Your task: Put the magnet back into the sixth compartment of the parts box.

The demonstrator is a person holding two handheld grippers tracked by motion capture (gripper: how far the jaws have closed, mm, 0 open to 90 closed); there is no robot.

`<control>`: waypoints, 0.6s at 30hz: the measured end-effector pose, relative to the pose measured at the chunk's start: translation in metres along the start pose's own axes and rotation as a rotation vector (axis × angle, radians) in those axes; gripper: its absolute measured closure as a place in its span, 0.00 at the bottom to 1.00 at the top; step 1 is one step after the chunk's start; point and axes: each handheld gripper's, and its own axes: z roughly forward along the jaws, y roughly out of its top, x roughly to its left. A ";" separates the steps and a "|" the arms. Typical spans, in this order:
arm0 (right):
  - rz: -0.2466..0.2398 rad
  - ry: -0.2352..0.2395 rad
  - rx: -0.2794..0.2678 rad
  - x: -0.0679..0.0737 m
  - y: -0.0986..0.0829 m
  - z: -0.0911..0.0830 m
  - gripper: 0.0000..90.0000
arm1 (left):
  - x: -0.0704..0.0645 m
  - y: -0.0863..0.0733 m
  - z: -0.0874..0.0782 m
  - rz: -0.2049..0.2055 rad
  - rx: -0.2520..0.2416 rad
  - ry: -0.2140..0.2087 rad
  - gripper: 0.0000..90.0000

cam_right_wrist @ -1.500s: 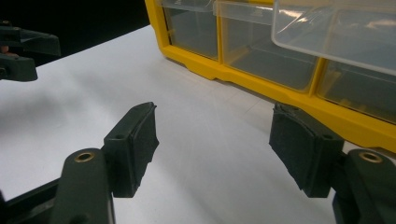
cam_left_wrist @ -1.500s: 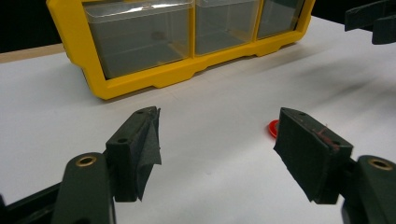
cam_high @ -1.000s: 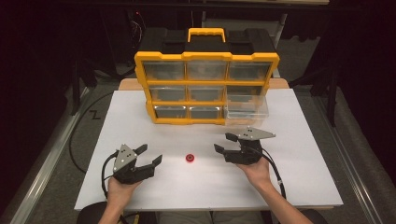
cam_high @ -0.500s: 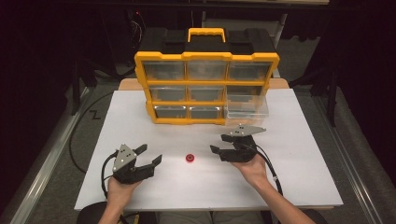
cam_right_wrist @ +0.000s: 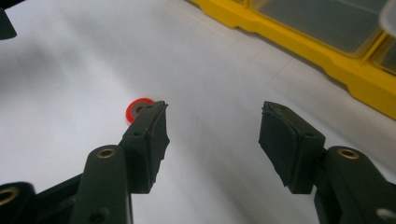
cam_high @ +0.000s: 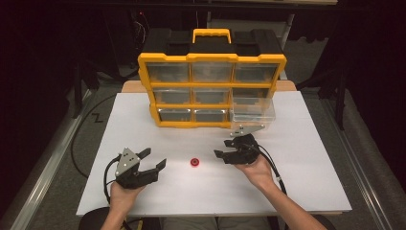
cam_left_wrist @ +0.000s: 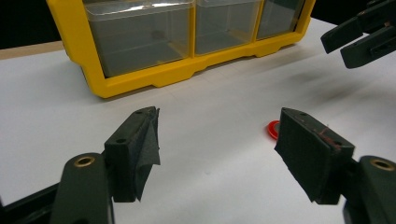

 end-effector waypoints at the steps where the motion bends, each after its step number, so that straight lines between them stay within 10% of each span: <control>1: -0.005 0.001 0.006 0.000 0.001 0.001 0.49 | 0.000 0.000 0.000 0.000 0.000 0.000 0.34; 18: -0.024 0.012 0.172 0.005 0.019 0.011 0.57 | 0.000 0.000 0.000 0.001 -0.011 0.007 0.33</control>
